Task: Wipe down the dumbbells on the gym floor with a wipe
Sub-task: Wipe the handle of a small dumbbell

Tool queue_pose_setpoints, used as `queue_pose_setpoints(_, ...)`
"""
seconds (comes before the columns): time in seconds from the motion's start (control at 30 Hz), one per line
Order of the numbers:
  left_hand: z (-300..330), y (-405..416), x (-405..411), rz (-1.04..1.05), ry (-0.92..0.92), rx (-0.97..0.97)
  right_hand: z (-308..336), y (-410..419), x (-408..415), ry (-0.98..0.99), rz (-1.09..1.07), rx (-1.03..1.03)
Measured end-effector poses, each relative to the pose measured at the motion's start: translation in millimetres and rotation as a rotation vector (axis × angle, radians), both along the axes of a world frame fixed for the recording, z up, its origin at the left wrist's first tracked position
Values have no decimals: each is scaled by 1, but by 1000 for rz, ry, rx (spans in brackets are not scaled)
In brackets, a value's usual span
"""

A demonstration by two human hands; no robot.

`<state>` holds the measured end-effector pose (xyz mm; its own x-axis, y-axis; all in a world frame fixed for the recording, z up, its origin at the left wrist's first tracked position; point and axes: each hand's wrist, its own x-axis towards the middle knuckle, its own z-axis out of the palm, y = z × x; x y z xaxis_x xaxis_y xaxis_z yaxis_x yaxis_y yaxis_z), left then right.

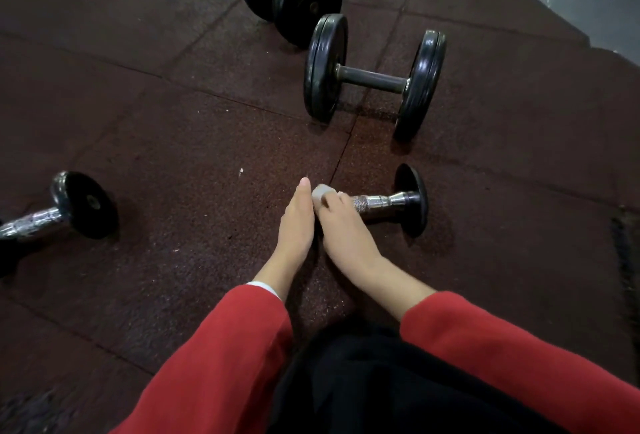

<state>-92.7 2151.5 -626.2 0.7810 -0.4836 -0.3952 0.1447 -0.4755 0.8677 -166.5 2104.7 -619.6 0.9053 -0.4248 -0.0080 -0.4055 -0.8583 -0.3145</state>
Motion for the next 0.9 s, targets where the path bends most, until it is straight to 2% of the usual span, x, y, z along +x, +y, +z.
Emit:
queue_pose_setpoints(0.1, -1, -1, 0, 30, 40, -28, -18, 0, -20, -26, 83, -71)
queue_pose_setpoints(0.23, -1, -1, -2, 23, 32, -38, -21, -22, -35, -42, 222, -345)
queue_pose_setpoints(0.3, 0, -2, -2, 26, 19, -29, -20, -27, -36, -43, 220, -395)
queue_pose_setpoints(0.47, 1, -1, -3, 24, -16, -9, 0, -21, -10, 30, 76, -311)
queue_pose_setpoints(0.53, 2, -1, -2, 19, -20, -3, 17, -27, 0, 104, -44, -275)
queue_pose_setpoints(0.67, 4, 0, 0, 14, -14, 10, 20, -49, 0, 222, -135, -233)
queue_pose_setpoints(0.77, 5, 0, -1, 15, -20, 11, 14, -43, -7, 188, -204, -208)
queue_pose_setpoints(0.9, 6, -1, -1, 1, -40, 39, 12, -40, -14, 150, -311, -274)
